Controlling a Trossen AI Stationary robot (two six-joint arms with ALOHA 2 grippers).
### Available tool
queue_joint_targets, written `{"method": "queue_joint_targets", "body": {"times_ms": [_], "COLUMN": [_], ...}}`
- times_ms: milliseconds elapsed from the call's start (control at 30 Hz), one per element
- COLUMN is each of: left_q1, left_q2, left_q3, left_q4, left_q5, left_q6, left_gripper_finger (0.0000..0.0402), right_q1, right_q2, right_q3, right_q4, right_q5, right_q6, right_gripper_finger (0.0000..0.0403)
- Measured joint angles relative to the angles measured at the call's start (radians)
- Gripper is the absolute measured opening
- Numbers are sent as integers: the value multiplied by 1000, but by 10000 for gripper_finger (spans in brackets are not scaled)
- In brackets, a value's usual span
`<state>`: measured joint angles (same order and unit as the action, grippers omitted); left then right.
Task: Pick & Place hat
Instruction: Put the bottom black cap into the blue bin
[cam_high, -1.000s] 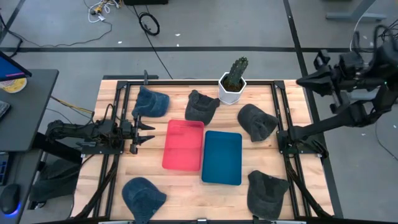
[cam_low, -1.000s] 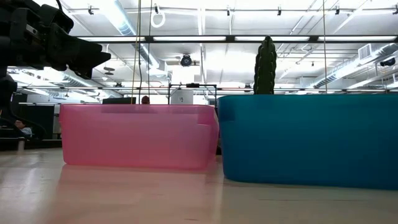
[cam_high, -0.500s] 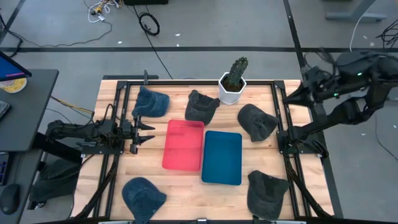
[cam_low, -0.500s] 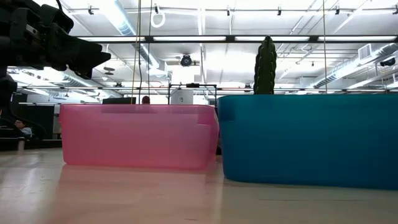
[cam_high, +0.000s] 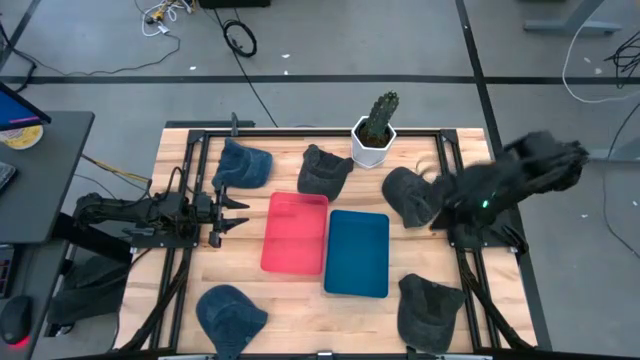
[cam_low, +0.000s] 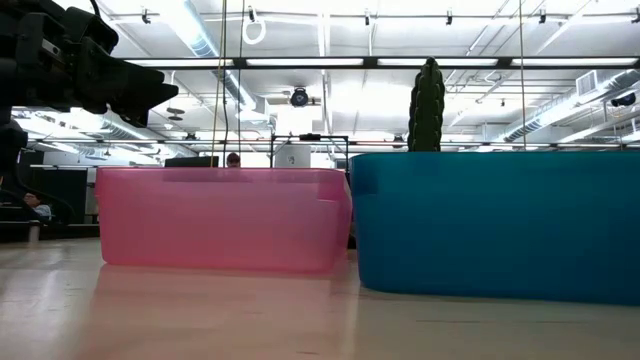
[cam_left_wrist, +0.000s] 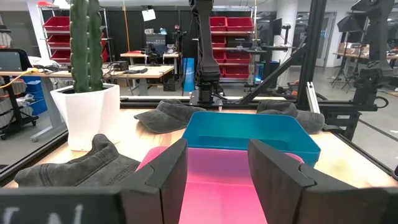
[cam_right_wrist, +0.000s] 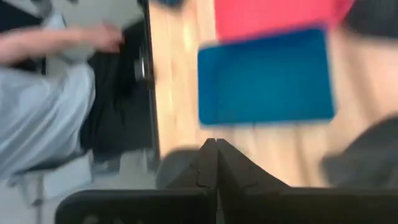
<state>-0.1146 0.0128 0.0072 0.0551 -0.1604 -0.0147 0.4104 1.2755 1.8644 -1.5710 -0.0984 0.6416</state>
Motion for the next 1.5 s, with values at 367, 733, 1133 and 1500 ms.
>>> {"method": "queue_joint_targets", "body": {"times_ms": [367,733,1133,1500], "left_q1": [0,0,0,0], "left_q2": [0,0,0,0], "left_q3": [0,0,0,0], "left_q4": [0,0,0,0], "left_q5": [0,0,0,0], "left_q6": [0,0,0,0], "left_gripper_finger": [172,172,172,172], "right_q1": [262,404,449,458], "right_q2": [46,134,211,213], "right_q3": [-254,-310,-310,-310], "right_q4": [2,25,108,112], "right_q5": [-25,-22,-21,32], "right_q6": [374,532,609,657], "right_gripper_finger": [2,2,2,29]}}
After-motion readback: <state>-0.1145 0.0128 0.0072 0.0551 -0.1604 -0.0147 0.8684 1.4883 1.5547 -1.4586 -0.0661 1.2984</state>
